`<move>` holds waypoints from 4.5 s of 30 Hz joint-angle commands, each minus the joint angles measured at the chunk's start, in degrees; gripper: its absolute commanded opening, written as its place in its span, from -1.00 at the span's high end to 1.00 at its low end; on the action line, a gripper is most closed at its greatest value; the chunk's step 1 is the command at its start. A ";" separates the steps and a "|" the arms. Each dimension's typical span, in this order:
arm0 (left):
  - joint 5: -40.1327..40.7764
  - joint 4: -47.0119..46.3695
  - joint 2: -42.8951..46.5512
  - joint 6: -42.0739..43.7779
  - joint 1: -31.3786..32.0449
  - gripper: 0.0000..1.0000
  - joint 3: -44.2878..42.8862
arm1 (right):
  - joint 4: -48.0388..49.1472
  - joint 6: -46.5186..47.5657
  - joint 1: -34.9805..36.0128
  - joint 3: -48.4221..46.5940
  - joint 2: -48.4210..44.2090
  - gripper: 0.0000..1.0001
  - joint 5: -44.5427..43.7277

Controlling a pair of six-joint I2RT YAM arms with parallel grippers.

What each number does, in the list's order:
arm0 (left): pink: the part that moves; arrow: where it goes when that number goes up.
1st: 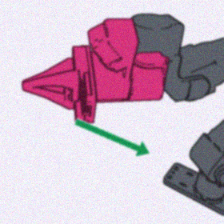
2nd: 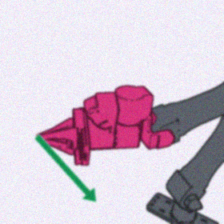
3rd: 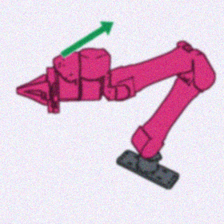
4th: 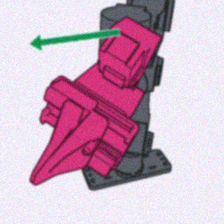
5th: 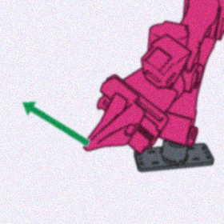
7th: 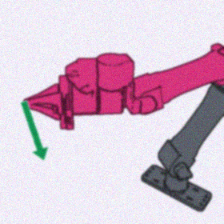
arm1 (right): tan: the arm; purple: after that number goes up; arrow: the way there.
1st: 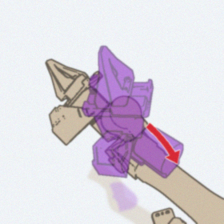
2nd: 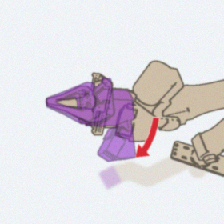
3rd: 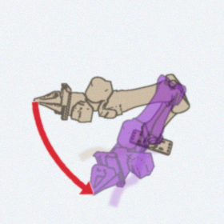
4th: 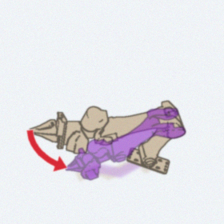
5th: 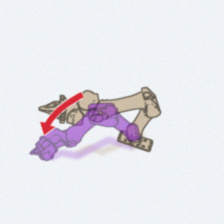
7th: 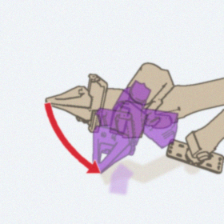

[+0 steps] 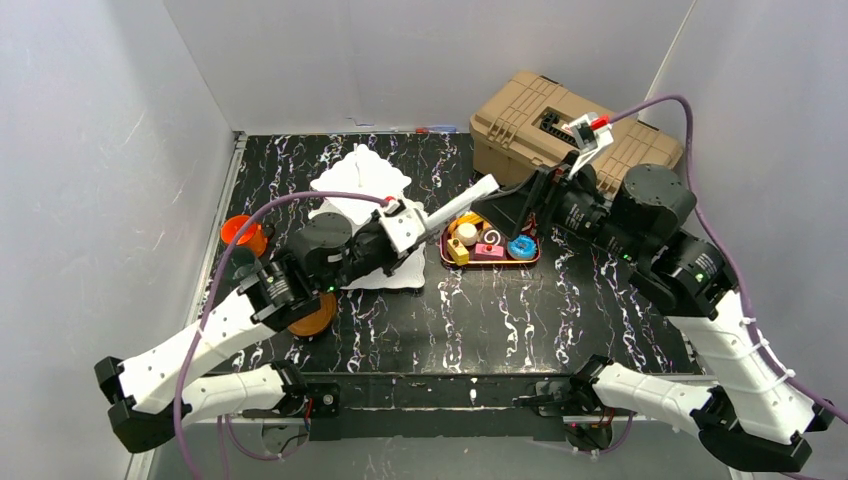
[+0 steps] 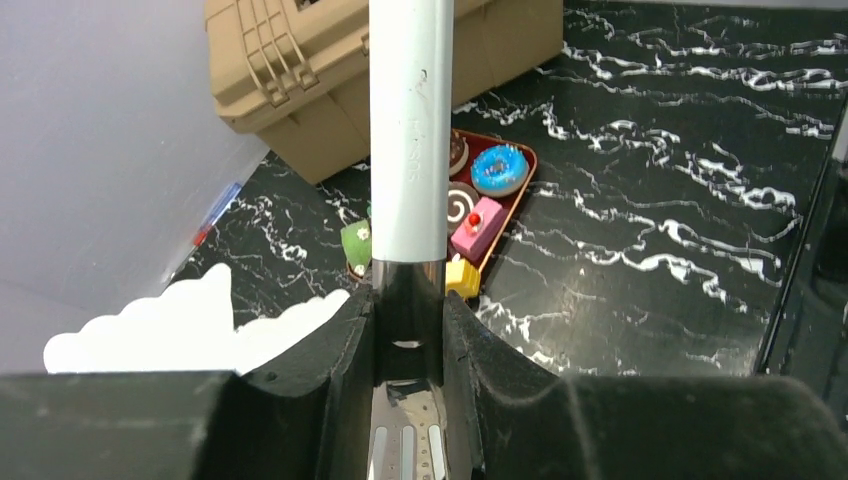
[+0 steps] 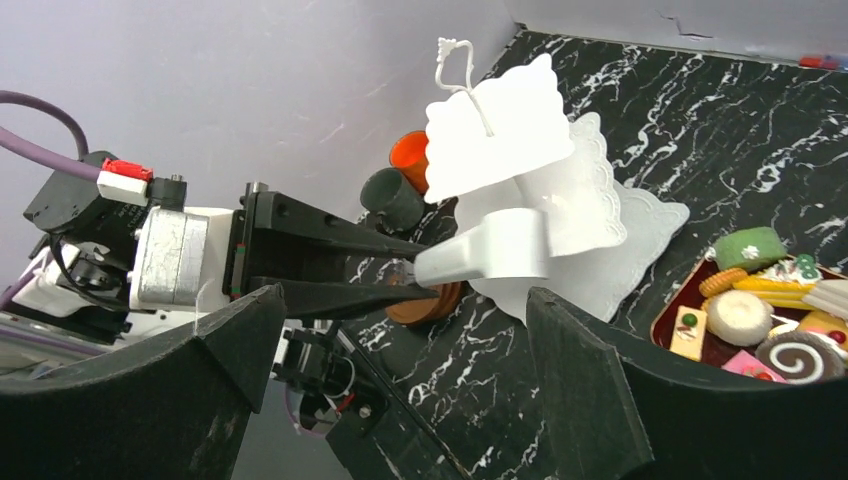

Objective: Serve the afternoon tea
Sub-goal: Adjust the clamp.

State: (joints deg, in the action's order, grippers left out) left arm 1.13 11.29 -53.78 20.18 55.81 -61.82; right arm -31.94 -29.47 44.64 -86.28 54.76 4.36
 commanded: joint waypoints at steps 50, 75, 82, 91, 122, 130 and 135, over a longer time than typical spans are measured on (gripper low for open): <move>-3.76 -14.41 -7.88 2.18 -0.07 1.00 -8.70 | 18.45 -10.57 0.05 12.12 7.58 -0.97 4.16; -7.44 -15.42 -7.20 8.80 -0.09 1.00 -7.86 | 7.92 -6.43 0.09 9.72 7.83 -0.92 0.87; -7.98 -15.33 -7.39 7.34 -0.04 1.00 -7.84 | 11.38 -6.67 0.08 10.70 6.65 -0.93 0.28; -7.74 -12.79 -7.22 5.25 -0.09 1.00 -8.69 | 8.17 2.74 0.08 9.52 4.85 -0.97 -6.63; -9.73 -8.37 -6.74 1.35 -0.09 1.00 -10.01 | 27.17 2.36 0.09 19.03 -2.57 -0.97 -3.88; -9.91 -8.66 -7.31 1.43 -0.09 1.00 -10.32 | 30.73 -2.04 0.04 19.92 0.03 -0.84 -0.02; -10.25 -8.48 -7.23 1.69 -0.09 1.00 -10.01 | 29.14 -3.80 0.09 19.34 1.17 -0.60 0.79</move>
State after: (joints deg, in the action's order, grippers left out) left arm -6.76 5.06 -62.26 21.65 55.37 -70.61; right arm -4.60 -30.81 44.60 -65.04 55.18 2.44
